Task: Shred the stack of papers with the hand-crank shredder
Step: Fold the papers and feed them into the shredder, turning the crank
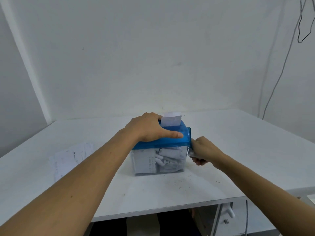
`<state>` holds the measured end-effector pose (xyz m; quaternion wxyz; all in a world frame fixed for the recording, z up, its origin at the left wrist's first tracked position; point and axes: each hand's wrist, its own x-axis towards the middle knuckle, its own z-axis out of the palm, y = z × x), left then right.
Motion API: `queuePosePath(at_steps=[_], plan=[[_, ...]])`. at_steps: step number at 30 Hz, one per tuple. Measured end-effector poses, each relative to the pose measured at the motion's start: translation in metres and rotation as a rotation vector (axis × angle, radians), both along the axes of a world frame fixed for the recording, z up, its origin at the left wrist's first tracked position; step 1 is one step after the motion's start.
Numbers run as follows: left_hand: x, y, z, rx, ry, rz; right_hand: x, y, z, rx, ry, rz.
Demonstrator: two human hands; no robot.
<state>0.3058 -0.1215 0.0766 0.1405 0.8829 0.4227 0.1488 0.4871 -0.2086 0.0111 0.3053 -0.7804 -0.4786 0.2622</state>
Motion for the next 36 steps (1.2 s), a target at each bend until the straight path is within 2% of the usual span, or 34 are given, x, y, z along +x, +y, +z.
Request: queuePosePath(at_steps=[11,16,20,23,25,30,36], plan=[[0.001,-0.002,0.004,-0.026,0.037,0.017,0.004,-0.046,0.042,0.117,0.095,0.155],[0.0,-0.002,0.003,-0.036,0.022,-0.004,0.008,-0.041,0.068,0.107,-0.055,0.215],[0.0,-0.001,0.003,-0.039,-0.009,-0.014,0.0,-0.018,0.075,0.426,-0.087,-0.02],[-0.001,-0.001,0.001,-0.015,-0.008,-0.026,0.006,0.009,0.082,0.622,-0.113,-0.088],[-0.001,0.001,0.0,0.006,0.01,-0.03,0.012,0.03,0.088,0.678,-0.165,-0.107],[-0.001,0.001,-0.001,0.034,0.016,-0.025,0.017,0.075,0.066,0.624,-0.195,-0.181],[-0.001,0.0,-0.001,0.045,0.026,-0.02,0.012,0.074,0.014,0.388,-0.043,-0.195]])
